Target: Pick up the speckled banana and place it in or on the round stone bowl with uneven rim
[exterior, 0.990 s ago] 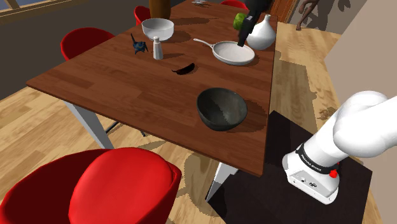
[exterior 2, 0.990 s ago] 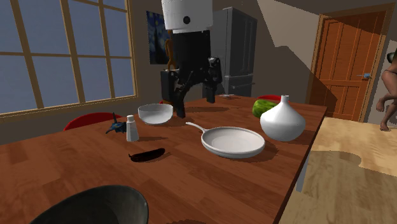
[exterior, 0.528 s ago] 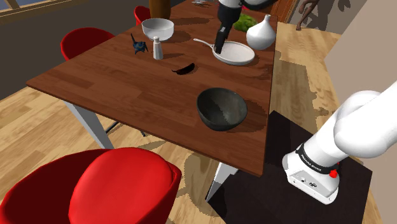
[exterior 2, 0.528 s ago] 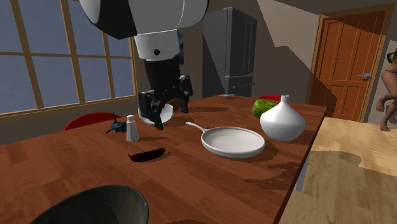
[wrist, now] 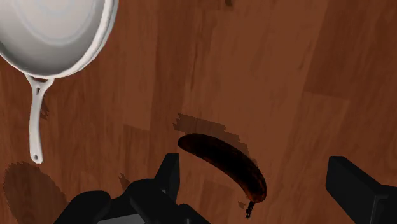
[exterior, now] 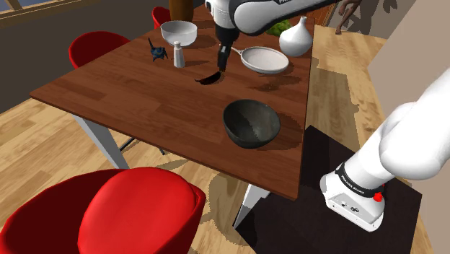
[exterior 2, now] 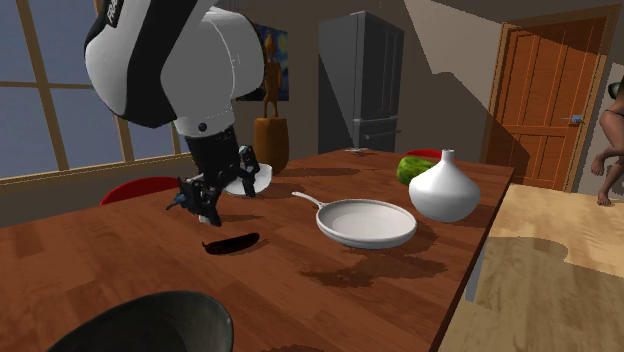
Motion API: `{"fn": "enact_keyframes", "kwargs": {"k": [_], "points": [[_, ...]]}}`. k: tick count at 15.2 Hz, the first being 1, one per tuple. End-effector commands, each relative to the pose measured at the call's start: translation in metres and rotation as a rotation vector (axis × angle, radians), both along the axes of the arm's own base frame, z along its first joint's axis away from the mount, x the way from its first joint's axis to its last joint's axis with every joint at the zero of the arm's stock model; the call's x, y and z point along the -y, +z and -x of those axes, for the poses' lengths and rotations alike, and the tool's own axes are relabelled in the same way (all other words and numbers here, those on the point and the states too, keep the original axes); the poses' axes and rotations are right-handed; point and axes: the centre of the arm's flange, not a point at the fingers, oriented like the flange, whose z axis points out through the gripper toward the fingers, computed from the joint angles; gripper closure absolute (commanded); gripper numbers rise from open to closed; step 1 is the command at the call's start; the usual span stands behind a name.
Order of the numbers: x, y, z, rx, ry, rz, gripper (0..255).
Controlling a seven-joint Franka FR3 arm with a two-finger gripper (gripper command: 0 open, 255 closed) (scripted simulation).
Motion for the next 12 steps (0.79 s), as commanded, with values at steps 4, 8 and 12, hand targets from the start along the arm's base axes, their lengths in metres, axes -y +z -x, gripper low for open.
{"fn": "enact_keyframes", "kwargs": {"k": [4, 8, 12], "points": [[-0.035, -0.04, -0.041, -0.003, 0.093, 0.036, 0], [-0.053, -0.063, -0.06, -0.004, 0.137, 0.053, 0], [-0.048, -0.083, -0.064, -0.004, 0.137, 0.053, 0]]}}
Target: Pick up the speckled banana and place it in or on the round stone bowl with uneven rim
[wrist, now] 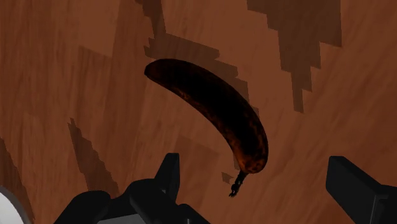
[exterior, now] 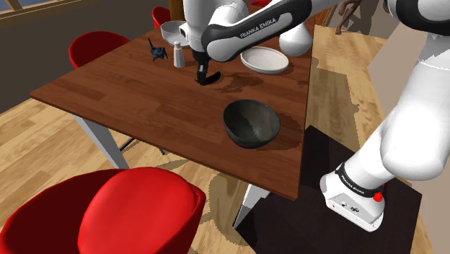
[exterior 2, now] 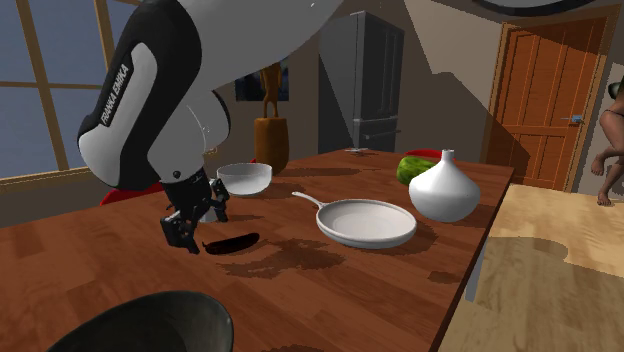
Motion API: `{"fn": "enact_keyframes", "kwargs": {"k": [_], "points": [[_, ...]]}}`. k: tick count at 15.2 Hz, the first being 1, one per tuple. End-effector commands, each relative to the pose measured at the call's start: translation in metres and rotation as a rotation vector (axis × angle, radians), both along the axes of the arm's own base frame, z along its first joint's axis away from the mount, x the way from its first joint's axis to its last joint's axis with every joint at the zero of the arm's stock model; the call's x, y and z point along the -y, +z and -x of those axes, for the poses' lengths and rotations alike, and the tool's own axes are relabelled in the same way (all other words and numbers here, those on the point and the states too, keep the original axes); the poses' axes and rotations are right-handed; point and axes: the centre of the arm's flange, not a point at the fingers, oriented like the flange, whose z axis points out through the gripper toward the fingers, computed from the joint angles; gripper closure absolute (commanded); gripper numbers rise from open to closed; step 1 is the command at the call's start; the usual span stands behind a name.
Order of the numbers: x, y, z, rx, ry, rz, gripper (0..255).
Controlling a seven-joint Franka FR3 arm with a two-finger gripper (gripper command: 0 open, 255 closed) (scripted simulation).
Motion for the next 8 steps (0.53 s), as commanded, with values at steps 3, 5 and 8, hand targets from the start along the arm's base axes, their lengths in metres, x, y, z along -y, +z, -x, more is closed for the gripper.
{"fn": "enact_keyframes", "kwargs": {"k": [3, 5, 8], "points": [[0.0044, -0.0171, -0.0042, 0.0, 0.0, 0.0, 0], [0.0044, -0.0171, -0.0042, 0.0, 0.0, 0.0, 0], [0.0044, -0.0171, -0.0042, 0.0, 0.0, 0.0, 0]]}}
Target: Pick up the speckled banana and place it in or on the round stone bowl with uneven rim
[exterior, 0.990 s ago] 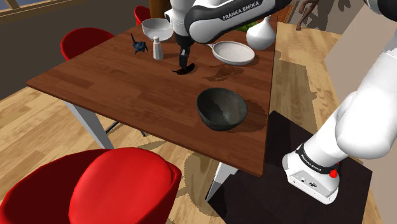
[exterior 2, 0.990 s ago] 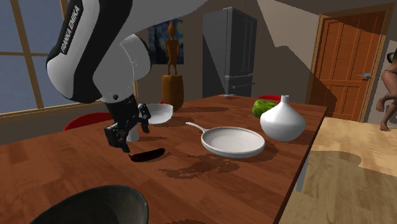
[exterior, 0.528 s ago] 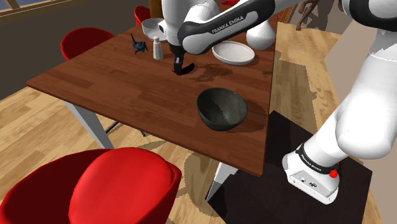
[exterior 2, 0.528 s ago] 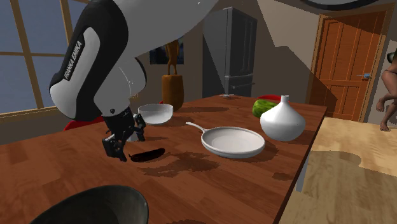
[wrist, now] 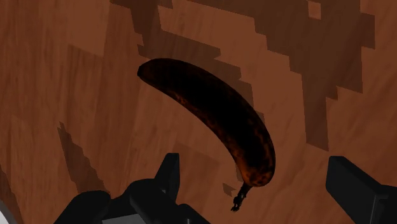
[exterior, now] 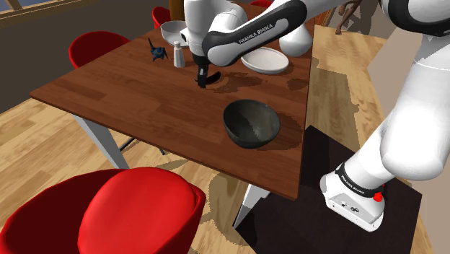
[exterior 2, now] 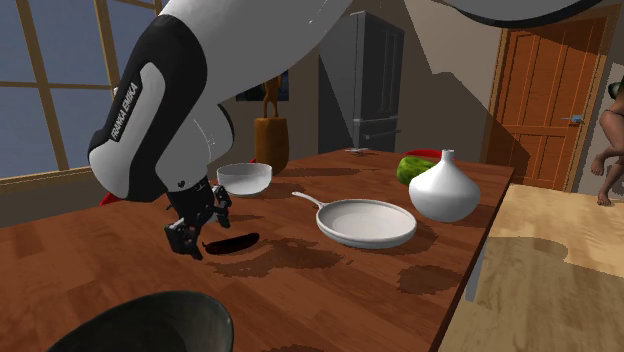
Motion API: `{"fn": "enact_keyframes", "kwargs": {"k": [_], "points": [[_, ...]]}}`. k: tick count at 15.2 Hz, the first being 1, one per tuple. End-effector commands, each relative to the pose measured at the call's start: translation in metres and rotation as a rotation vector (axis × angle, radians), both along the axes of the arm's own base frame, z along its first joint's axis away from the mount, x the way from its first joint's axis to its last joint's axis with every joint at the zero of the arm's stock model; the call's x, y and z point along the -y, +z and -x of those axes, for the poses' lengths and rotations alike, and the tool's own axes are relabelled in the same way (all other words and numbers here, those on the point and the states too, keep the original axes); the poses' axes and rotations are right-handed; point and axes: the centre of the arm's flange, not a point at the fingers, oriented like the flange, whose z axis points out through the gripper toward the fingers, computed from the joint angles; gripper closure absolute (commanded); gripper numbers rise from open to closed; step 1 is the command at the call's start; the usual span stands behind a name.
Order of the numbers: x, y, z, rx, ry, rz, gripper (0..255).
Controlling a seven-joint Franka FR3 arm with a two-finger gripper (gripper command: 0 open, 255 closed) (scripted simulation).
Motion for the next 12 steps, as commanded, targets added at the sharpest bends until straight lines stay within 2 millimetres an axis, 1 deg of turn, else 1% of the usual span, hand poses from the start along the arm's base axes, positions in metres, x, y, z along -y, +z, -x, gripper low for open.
{"fn": "enact_keyframes", "kwargs": {"k": [1, 2, 3, 12], "points": [[0.0, 0.0, 0.0, 0.0, 0.0, 0.0, 0], [0.0, 0.0, 0.0, 0.0, 0.0, 0.0, 0], [0.0, 0.0, 0.0, 0.0, 0.0, 0.0, 255], [0.0, 0.0, 0.0, 0.0, 0.0, 0.0, 255]]}}
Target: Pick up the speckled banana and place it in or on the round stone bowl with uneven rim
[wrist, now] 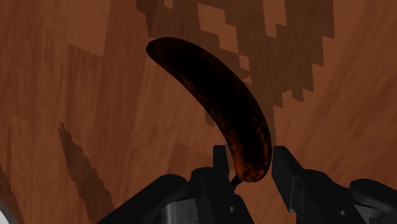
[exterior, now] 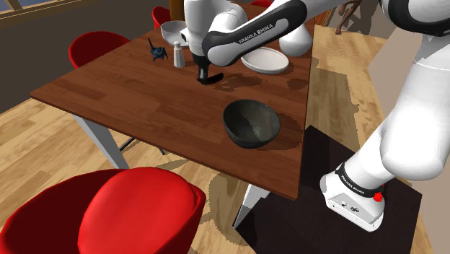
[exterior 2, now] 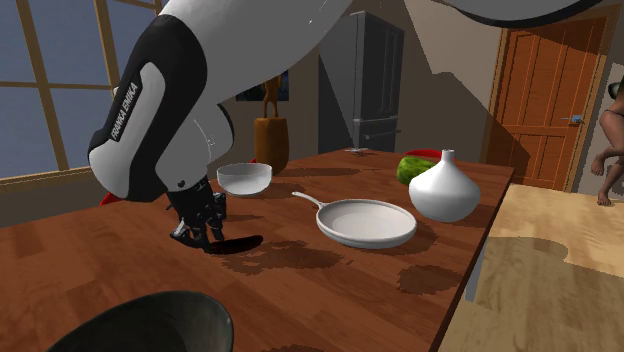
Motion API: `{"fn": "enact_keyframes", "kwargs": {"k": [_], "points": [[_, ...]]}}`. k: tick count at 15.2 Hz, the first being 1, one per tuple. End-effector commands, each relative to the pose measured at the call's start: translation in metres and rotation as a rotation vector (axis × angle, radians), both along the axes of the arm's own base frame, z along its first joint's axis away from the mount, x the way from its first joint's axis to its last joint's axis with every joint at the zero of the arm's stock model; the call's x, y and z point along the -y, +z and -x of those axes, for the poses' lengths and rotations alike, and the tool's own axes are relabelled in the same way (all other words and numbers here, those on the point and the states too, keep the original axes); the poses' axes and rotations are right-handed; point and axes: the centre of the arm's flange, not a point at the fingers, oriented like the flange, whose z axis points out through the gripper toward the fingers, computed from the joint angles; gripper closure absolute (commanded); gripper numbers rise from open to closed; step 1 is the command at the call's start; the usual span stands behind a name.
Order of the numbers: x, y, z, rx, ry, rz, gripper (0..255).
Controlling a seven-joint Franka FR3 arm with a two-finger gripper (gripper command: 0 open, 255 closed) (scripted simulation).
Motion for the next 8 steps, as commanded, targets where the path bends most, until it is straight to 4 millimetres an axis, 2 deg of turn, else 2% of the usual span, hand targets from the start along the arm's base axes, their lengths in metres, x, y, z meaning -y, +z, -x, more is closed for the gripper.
{"fn": "enact_keyframes", "kwargs": {"k": [1, 8], "points": [[0.0, 0.005, 0.0, 0.0, 0.0, 0.0, 255], [0.0, 0.042, 0.0, 0.0, 0.0, 0.0, 255]]}}
